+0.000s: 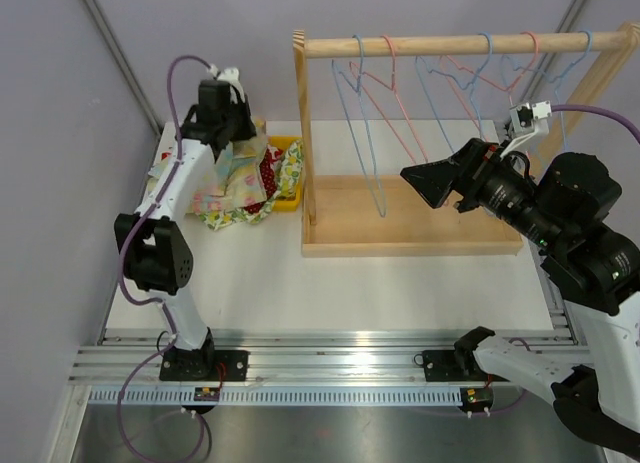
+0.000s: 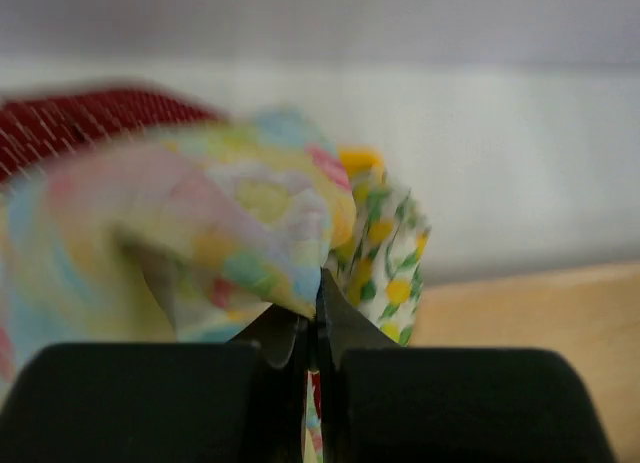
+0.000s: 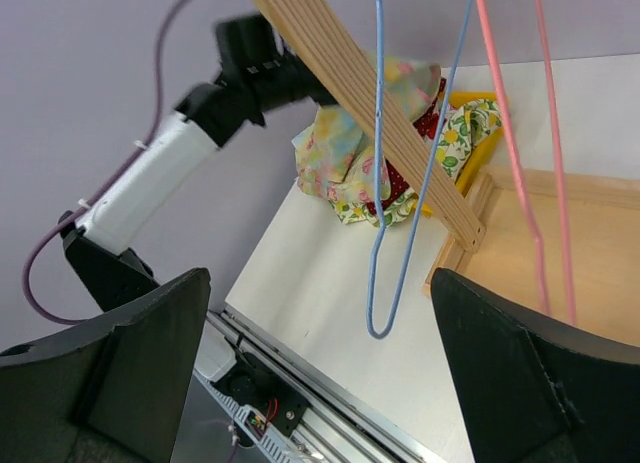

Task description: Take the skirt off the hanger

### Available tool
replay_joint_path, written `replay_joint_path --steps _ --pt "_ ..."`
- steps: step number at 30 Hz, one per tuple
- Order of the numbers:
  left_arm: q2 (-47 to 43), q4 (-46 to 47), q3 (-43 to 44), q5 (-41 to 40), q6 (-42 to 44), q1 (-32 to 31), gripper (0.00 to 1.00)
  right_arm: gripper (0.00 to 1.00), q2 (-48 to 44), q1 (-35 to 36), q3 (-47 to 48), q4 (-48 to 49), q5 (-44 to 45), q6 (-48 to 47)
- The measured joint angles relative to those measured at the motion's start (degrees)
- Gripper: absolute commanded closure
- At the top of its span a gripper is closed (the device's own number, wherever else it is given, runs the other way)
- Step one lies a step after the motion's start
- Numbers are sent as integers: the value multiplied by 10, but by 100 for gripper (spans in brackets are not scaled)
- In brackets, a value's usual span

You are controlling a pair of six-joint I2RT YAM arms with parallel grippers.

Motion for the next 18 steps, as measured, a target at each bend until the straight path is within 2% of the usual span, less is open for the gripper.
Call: replay_joint_path --steps 1,2,4,5,6,10,14,18 --pt "2 23 -63 8 -9 0 100 1 -4 0 0 -4 4 -2" --pt "2 41 -123 14 -21 -1 95 1 -7 0 0 -7 9 -3" --pt "12 57 -211 21 -38 -2 72 1 -10 0 0 -15 12 -4" --pt "17 61 -233 24 -46 -2 2 1 -12 0 1 -19 13 -6" --pt "26 70 -263 27 -62 -3 1 1 -12 0 2 -23 14 -8" --pt "6 80 -269 26 -75 -4 1 1 -14 0 6 -35 14 -15" --pt "-88 43 -223 14 -74 -5 1 1 -27 0 3 -32 14 -28" --pt "-225 29 -153 5 -63 -6 1 1 -72 0 -44 -2 25 -42"
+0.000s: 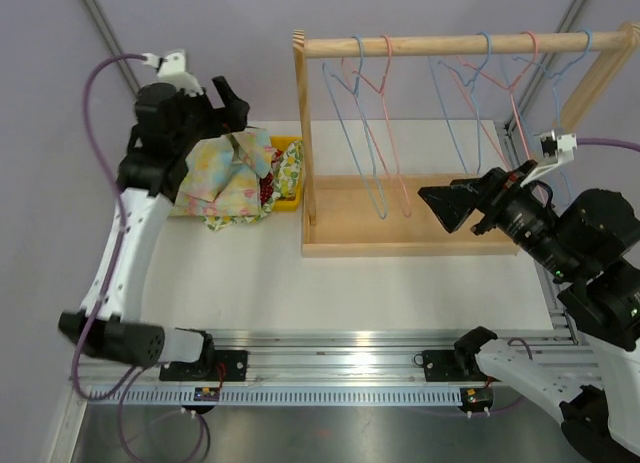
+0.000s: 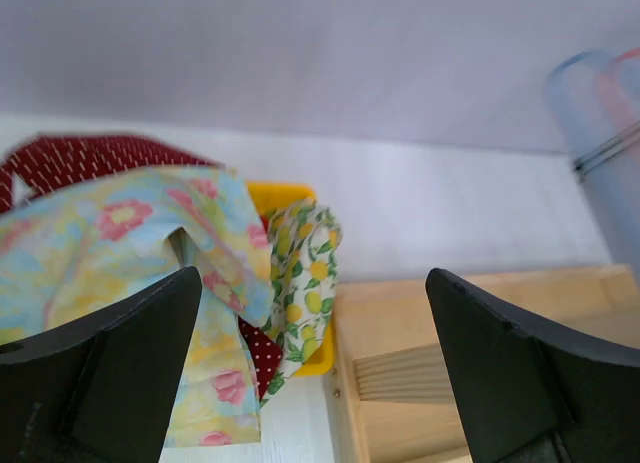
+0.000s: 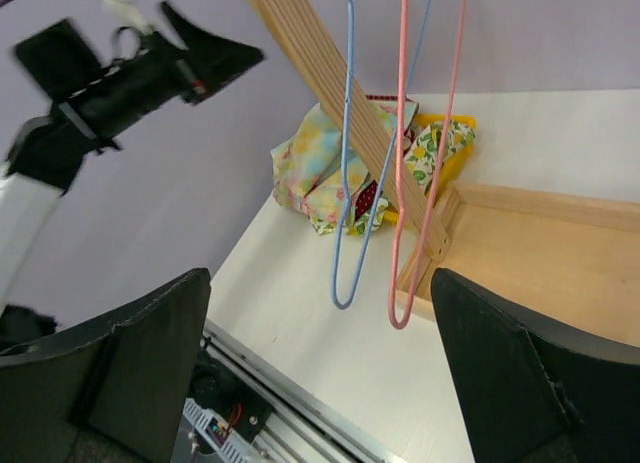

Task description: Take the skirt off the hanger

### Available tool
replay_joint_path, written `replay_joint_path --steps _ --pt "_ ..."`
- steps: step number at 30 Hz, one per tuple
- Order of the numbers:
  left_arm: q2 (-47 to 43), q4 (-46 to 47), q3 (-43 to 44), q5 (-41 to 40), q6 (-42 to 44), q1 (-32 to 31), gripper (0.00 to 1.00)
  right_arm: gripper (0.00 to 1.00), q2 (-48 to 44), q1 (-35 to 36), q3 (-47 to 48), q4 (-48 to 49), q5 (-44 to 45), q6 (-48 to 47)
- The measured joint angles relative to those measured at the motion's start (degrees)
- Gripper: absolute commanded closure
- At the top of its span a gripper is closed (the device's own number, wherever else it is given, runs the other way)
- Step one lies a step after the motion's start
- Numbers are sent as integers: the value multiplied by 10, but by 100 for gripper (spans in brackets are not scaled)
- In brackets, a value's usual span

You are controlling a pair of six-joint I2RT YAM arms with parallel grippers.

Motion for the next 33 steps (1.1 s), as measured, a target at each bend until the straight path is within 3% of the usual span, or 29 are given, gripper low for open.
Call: replay_joint_path --steps 3,8,12,18,33 --pt "-132 -1 -24 -2 7 -3 1 0 -53 0 -65 29 16 -8" --pt "-404 2 -242 1 -5 -12 1 1 -190 0 -219 88 86 -12" --pt "-526 -44 -382 -4 -15 -14 1 1 -293 0 -311 106 157 -11" --pt "-560 -156 -431 -79 -6 -14 1 1 -396 0 -396 110 228 -10" --pt "-557 -179 -437 -118 0 -14 1 1 -397 0 -406 57 270 -10"
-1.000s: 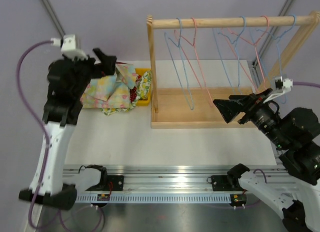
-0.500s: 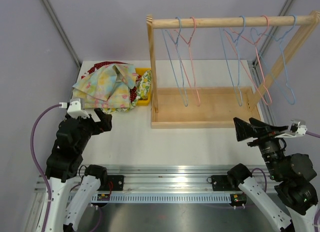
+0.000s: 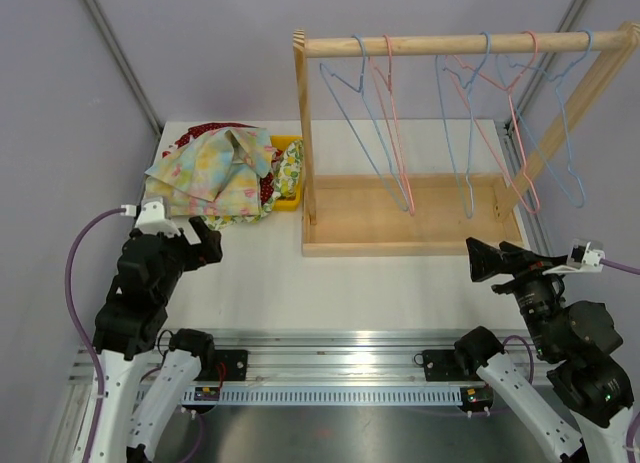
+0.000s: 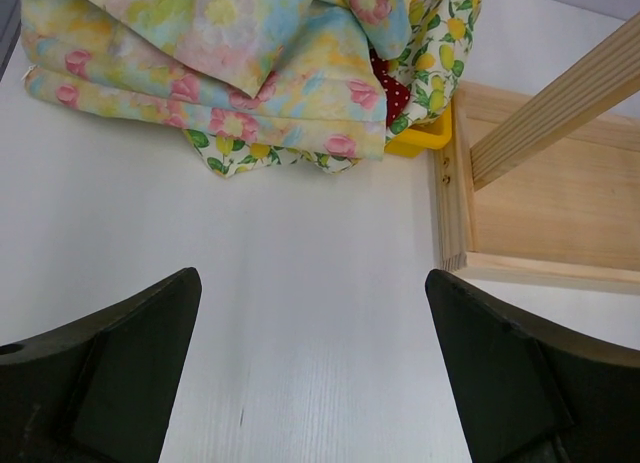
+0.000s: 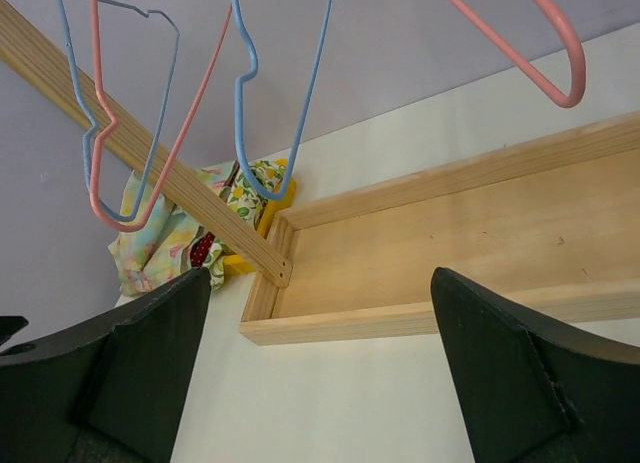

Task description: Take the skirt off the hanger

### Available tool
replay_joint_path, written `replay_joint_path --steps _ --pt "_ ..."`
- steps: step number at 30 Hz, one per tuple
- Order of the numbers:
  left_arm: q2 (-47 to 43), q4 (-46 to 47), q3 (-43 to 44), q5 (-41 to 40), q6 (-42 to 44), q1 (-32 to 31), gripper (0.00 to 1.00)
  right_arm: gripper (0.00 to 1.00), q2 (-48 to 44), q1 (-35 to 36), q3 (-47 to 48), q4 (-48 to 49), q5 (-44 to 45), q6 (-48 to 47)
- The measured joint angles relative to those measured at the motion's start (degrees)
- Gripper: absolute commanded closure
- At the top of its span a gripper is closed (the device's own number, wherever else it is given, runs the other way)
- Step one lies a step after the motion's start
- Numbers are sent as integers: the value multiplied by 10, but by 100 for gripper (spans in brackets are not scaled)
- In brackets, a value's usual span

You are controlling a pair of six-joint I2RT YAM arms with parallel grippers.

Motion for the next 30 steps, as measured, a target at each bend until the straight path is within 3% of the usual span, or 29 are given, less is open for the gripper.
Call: replay_joint_path --steps 9,13,16,22,25,30 --pt "88 -8 39 -39 49 0 1 1 -1 0 -11 -5 4 -3" --pt "96 45 29 -24 86 0 1 0 -1 0 -16 -5 2 -3" --pt "79 161 -38 -10 115 0 1 1 -2 0 -16 -5 2 -2" --pt "54 397 -271 -49 169 -1 1 1 -18 0 -16 -12 2 0" --pt "84 493 -356 -93 167 -1 1 0 -30 0 -16 -13 4 0" --pt "156 730 -457 -144 180 -1 1 0 -31 0 -17 -12 -2 -3"
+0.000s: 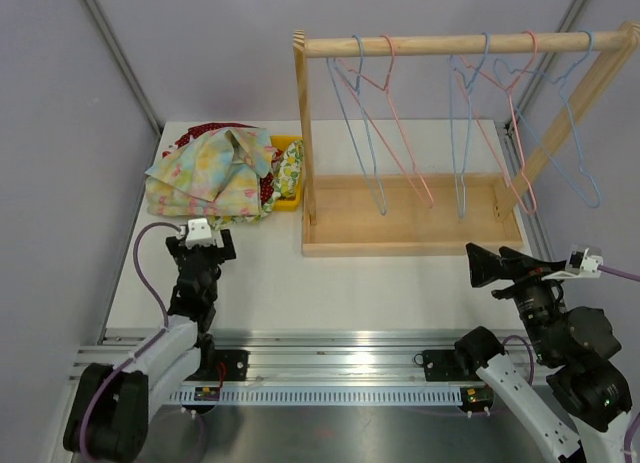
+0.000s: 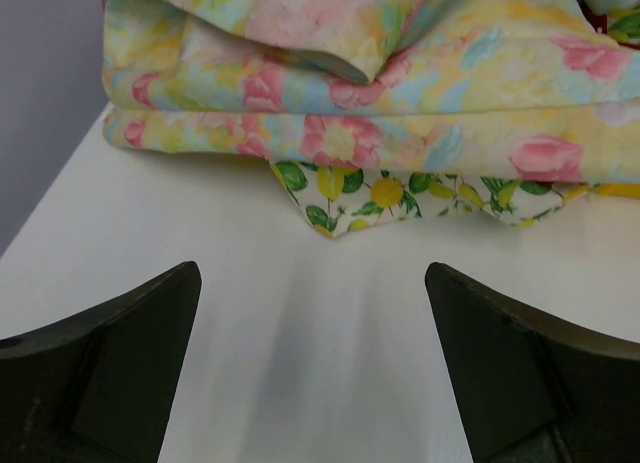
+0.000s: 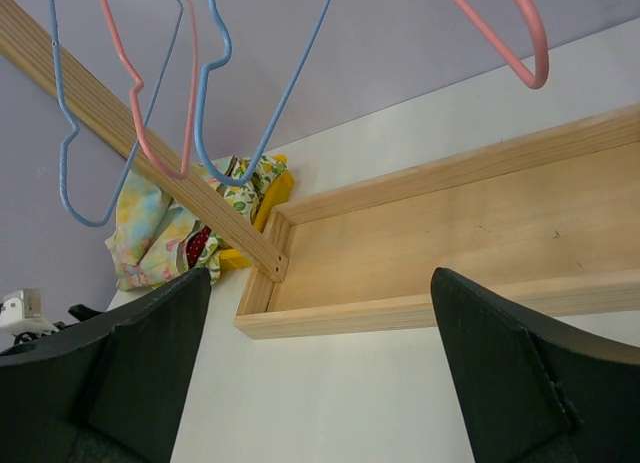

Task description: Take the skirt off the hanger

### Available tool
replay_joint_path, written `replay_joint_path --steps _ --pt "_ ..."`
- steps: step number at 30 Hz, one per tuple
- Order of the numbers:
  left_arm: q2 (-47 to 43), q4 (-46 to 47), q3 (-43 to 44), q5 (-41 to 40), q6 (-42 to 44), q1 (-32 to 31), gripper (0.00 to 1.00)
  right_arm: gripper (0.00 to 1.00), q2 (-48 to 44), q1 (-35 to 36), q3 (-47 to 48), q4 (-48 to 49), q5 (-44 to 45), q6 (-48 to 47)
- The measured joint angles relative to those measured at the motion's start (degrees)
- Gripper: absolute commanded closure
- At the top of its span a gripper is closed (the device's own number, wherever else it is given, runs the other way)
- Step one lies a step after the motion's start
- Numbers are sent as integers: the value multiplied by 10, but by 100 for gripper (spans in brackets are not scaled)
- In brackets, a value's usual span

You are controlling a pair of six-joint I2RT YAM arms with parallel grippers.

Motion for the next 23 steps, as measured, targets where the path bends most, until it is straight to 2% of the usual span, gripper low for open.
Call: replay_joint_path --steps 4,7,9,13,23 --pt "165 223 -7 -9 31 8 1 1 16 0 0 0 -7 -2" --pt "294 329 -6 20 49 26 1 0 35 0 0 0 -19 -6" --pt "345 338 -6 45 58 33 1 1 44 0 0 0 -27 -8" --pt "341 345 5 79 59 55 1 1 73 0 0 0 -37 -9" --pt "341 327 55 81 33 79 1 0 150 0 0 5 -57 -11"
